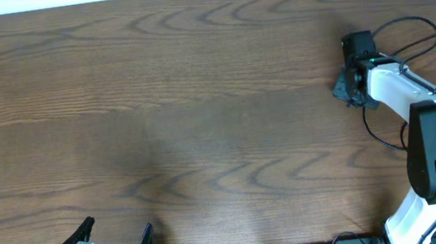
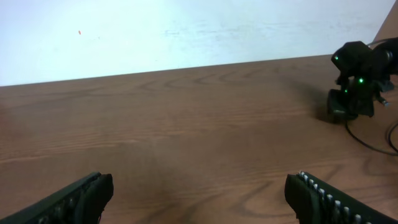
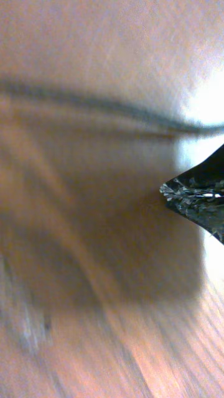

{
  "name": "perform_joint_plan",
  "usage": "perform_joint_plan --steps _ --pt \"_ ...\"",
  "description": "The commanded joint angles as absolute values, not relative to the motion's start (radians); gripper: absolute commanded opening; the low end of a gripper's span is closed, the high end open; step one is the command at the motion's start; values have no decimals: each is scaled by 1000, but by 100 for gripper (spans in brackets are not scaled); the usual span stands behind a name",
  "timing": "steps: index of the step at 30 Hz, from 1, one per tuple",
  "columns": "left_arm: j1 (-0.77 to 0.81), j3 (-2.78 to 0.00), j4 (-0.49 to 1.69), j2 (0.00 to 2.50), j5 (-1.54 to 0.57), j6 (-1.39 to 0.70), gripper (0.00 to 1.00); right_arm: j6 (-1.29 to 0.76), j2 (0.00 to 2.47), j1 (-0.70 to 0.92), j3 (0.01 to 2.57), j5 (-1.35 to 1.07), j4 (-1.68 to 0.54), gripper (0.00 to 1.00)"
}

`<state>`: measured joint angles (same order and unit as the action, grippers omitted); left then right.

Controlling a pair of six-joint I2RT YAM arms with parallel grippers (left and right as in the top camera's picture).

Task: Untangle cables

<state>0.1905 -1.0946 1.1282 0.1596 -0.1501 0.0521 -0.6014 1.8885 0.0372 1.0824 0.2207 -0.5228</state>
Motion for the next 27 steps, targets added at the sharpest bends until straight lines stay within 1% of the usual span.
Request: perform_joint_plan --steps 1,6,11,19,27 --pt "186 -1097 1130 158 -137 47 94 -767 1964 30 951 321 -537 2" --pt "186 -1097 1130 158 -137 47 94 -862 1964 -2 861 331 -451 2" --pt "186 -1097 1130 158 -137 47 94 -905 1964 -67 812 331 -400 1" --pt "186 -1097 1145 158 -137 47 94 -954 1964 -224 810 236 -380 1" --pt "186 -1097 1159 158 -137 47 94 -953 1964 -395 810 241 -349 1"
